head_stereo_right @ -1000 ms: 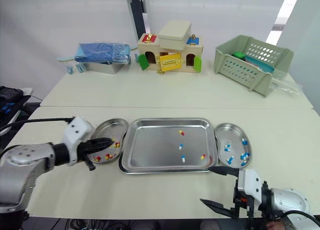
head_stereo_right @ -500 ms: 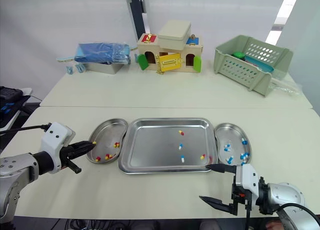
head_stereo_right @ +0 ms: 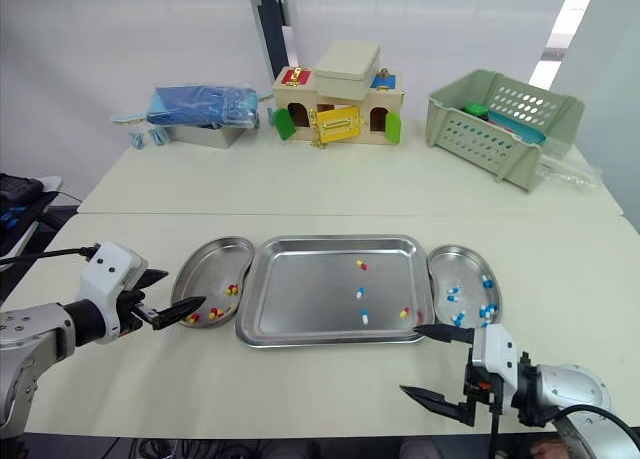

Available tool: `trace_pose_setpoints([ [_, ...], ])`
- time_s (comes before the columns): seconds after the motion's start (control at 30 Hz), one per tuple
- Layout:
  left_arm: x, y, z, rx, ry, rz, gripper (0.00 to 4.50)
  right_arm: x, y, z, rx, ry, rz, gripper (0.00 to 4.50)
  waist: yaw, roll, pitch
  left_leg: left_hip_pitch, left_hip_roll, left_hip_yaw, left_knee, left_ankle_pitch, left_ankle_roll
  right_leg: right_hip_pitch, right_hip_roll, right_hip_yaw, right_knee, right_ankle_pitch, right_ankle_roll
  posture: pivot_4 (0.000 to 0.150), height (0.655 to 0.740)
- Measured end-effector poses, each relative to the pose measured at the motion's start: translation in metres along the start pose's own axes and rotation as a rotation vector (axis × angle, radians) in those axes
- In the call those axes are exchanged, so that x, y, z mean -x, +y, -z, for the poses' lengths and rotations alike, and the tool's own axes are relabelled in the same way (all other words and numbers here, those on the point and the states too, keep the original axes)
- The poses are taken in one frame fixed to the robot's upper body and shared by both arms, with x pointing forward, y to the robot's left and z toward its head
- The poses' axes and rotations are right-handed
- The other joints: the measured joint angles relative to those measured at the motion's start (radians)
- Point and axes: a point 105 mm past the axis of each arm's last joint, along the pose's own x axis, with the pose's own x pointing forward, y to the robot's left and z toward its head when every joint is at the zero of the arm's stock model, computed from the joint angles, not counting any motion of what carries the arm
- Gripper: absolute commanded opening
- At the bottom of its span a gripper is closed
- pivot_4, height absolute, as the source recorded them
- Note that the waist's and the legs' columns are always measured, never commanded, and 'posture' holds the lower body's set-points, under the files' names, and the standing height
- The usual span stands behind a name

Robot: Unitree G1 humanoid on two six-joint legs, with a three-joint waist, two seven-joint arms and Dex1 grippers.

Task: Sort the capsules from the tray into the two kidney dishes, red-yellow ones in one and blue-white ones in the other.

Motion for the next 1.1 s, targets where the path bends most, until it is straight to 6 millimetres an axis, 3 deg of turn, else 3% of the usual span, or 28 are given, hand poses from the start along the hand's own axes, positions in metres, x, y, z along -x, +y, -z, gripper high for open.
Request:
trace_pose_setpoints([
  [0.3, 0.0, -0.001, 0.002, 0.002, 0.004, 0.007, 4.48, 0.002, 0.001, 0.0, -0.019, -0.005, 0.001, 4.5, 0.0, 0.0, 0.0, 0.0, 0.0, 0.0, 0.0, 0.0, 0.0, 0.0, 0.0, 0.0, 0.0, 0.0, 0.0, 0.15, 0.74],
  [0.4, 0.003, -0.002, -0.001, 0.02, -0.022, 0.027, 4.48, 0.011, -0.003, -0.008, -0.051, -0.003, 0.027, 4.5, 0.001, 0.0, 0.0, 0.0, 0.0, 0.0, 0.0, 0.0, 0.0, 0.0, 0.0, 0.0, 0.0, 0.0, 0.0, 0.15, 0.74],
  [0.6, 0.05, 0.026, -0.026, -0.016, -0.223, -0.069, 4.48, 0.041, -0.035, -0.023, -0.001, 0.12, 0.131, 4.5, -0.005, -0.001, 0.0, 0.0, 0.0, 0.001, -0.001, 0.0, 0.0, 0.0, 0.0, 0.001, 0.0, 0.0, 0.0, 0.15, 0.74],
  [0.67, 0.068, 0.035, -0.018, -0.004, -0.237, -0.106, 4.48, 0.057, -0.052, -0.024, -0.033, 0.169, 0.193, 4.5, -0.004, -0.001, 0.0, 0.0, 0.0, 0.002, -0.001, 0.0, 0.0, 0.0, 0.0, 0.001, -0.001, 0.0, 0.0, 0.15, 0.74],
  [0.77, 0.09, 0.049, 0.01, 0.037, -0.191, -0.161, 4.48, 0.088, -0.073, -0.017, -0.07, 0.29, 0.292, 4.5, -0.002, -0.001, 0.0, 0.0, 0.0, 0.002, -0.001, 0.0, 0.0, 0.0, 0.0, 0.001, -0.001, 0.0, 0.0, 0.15, 0.74],
  [0.9, 0.11, 0.067, 0.036, 0.04, -0.137, -0.227, 4.48, 0.124, -0.085, 0.004, -0.143, 0.411, 0.357, 4.5, 0.004, -0.004, -0.001, 0.0, 0.0, 0.002, -0.001, 0.0, 0.0, 0.0, 0.0, 0.0, -0.001, 0.0, 0.0, 0.15, 0.74],
  [0.97, 0.119, 0.075, 0.042, 0.022, -0.117, -0.26, 4.48, 0.142, -0.09, 0.013, -0.177, 0.469, 0.381, 4.5, 0.003, -0.004, -0.001, 0.0, 0.0, 0.002, -0.001, 0.0, 0.0, 0.0, -0.001, 0.0, -0.001, 0.0, 0.0, 0.15, 0.74],
  [1.1, 0.122, 0.08, 0.044, -0.006, -0.118, -0.272, 4.48, 0.157, -0.106, 0.019, -0.21, 0.491, 0.424, 4.5, -0.003, -0.003, -0.001, 0.001, 0.0, 0.002, -0.001, 0.0, 0.0, 0.0, -0.001, 0.0, -0.001, 0.0, 0.0, 0.15, 0.74],
])
